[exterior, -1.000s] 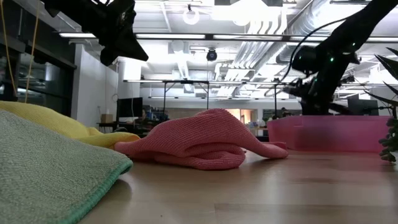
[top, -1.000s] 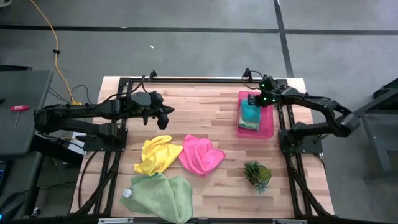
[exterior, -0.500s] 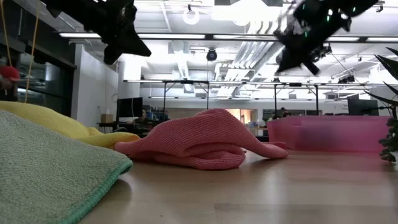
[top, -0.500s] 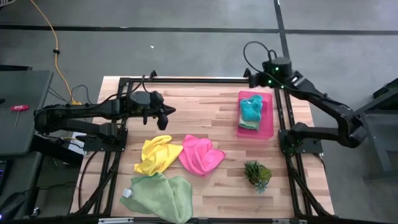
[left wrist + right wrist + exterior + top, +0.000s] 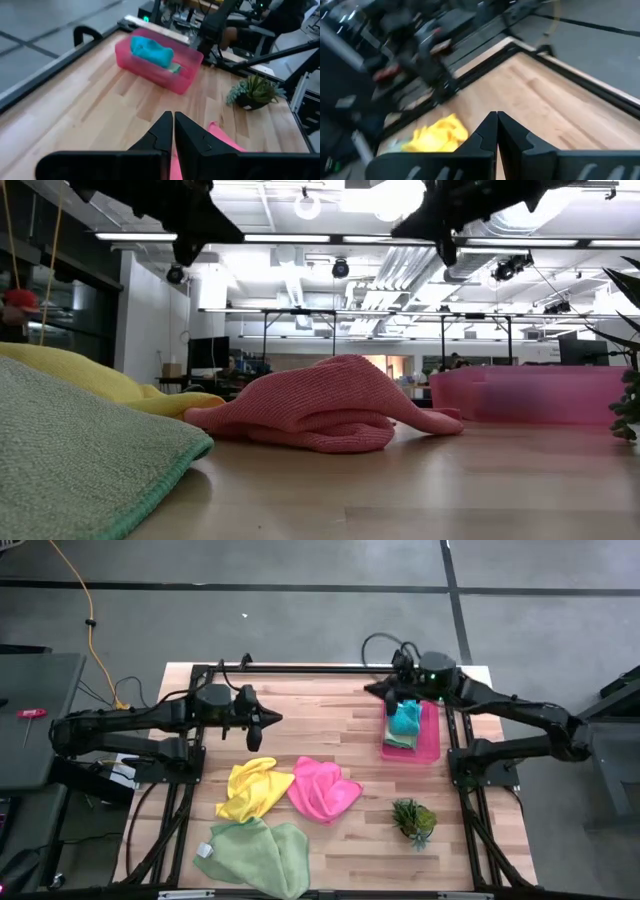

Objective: Fold microfiber towels
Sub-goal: Fold the yellow microfiber cloth

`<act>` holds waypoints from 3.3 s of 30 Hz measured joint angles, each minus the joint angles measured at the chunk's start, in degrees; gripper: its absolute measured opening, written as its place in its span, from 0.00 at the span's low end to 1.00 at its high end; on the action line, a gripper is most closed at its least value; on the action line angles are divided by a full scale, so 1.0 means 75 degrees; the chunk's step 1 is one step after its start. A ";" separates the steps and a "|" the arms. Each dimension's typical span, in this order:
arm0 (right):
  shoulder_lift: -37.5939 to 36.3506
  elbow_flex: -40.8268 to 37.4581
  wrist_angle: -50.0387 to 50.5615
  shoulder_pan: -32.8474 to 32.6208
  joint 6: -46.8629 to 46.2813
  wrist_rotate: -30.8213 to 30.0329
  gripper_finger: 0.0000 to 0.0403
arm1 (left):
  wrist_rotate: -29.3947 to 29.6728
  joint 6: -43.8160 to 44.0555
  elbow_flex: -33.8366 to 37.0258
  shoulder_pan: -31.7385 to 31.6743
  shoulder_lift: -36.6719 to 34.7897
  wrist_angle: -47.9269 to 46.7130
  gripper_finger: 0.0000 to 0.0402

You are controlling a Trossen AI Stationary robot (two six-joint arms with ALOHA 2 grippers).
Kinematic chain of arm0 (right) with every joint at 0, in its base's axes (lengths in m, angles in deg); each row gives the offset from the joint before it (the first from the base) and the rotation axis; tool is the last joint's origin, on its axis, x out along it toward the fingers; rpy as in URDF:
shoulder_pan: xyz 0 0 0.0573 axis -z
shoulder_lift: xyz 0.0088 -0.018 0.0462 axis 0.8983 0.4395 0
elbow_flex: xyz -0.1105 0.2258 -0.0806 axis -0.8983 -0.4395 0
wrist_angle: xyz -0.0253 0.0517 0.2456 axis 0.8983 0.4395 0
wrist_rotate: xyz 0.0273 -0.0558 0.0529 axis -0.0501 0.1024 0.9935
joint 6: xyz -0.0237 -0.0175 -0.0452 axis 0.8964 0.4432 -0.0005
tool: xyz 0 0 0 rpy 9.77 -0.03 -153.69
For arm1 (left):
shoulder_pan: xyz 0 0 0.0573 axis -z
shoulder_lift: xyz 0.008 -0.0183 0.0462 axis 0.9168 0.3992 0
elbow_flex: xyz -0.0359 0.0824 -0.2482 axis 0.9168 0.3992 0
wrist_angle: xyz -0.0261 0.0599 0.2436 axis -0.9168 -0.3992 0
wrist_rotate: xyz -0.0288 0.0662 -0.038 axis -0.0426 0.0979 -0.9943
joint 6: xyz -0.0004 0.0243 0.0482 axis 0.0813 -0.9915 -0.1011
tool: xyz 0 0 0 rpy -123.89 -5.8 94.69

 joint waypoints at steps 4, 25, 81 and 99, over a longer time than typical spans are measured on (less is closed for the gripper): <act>0.0068 -0.0003 -0.0094 -0.0842 0.0897 -0.0666 0.00 | 0.0155 -0.0480 -0.0242 0.0000 -0.0186 0.0015 0.07; 0.0147 -0.0006 -0.0328 -0.1690 0.1673 -0.2120 0.05 | 0.0875 -0.1096 -0.0362 0.0045 -0.0270 0.0731 0.12; 0.1266 -0.0003 -0.0977 -0.1859 0.1173 -0.2049 0.61 | 0.1507 0.3968 0.1109 0.9203 0.3132 -0.4500 0.50; 0.1263 0.0000 -0.0854 -0.1871 0.0499 -0.2031 0.61 | 0.1134 0.4211 0.1086 0.9425 0.3495 -0.4277 0.19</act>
